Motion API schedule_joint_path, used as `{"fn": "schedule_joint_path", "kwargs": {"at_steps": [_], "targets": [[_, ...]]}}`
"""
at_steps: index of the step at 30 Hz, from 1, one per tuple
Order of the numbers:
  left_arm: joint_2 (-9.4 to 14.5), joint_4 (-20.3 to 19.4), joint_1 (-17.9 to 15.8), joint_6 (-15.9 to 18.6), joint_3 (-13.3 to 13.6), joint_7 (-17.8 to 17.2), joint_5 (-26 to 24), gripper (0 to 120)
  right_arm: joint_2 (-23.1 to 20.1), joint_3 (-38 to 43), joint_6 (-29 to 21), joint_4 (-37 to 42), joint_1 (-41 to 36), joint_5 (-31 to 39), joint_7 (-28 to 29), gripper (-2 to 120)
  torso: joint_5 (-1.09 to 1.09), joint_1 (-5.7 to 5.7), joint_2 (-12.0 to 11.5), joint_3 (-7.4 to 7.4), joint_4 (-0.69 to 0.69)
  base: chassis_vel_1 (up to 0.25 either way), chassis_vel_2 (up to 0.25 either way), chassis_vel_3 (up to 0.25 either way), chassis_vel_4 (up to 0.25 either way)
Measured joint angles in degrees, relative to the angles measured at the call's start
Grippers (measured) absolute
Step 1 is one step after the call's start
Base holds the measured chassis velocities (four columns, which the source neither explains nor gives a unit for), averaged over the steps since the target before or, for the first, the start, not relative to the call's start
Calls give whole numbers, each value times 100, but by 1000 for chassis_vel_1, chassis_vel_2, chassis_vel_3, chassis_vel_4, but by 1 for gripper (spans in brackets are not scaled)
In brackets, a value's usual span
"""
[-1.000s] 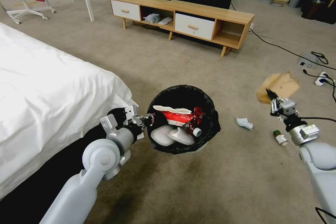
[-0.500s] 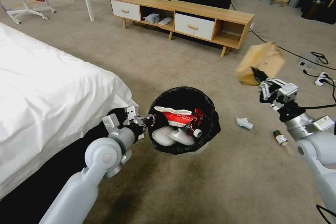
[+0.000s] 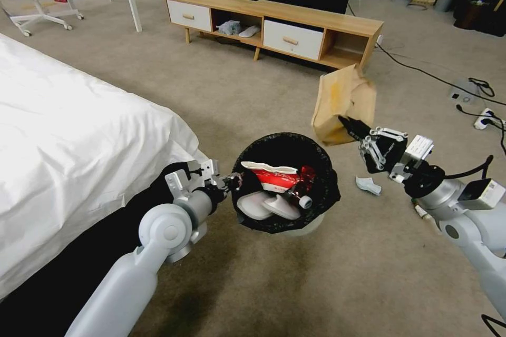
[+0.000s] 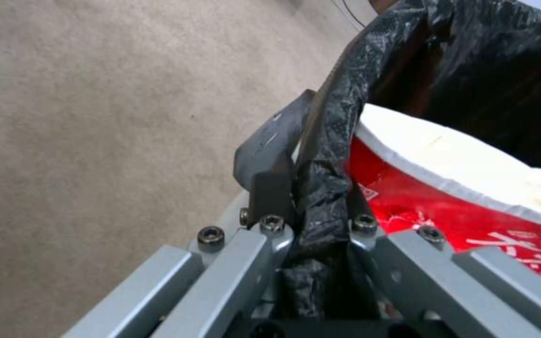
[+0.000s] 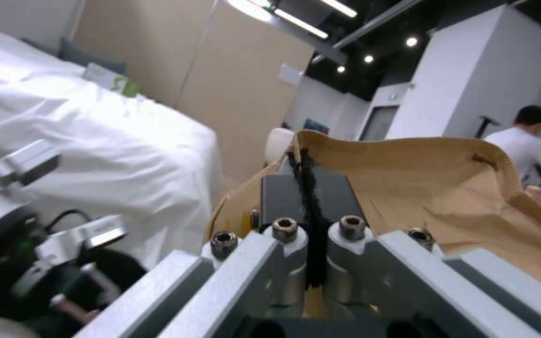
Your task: Pick up the trash bin, then pick up the garbage from the floor and place it into the trash bin.
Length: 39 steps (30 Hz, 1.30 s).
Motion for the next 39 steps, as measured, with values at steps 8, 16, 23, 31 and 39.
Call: {"fn": "schedule_joint_path", "kwargs": {"at_steps": [8,16,23,31,39], "targets": [[-75,187,-319,-9,213,-45,-130,3,-171,-128,-17,30,-74,3,-53,0,1,0,0,0,0,0,0,0,0],[-139,298,-512,-55,307,-56,-190,3,-395,-232,-30,0,-284,-46,-141,0,1,0,0,0,0,0,0,0,0],[-185,396,-595,-76,334,-55,-195,3,-595,-257,-22,19,-617,-138,-186,0,0,0,0,0,0,0,0,0,0],[-195,349,-581,-87,336,-59,-186,3,-680,-204,-5,32,-827,-174,-224,0,0,0,0,0,0,0,0,0,0],[-164,129,-427,-87,308,-115,-183,3,-678,-247,0,-110,-899,-272,-205,0,0,0,0,0,0,0,0,0,0]]}}
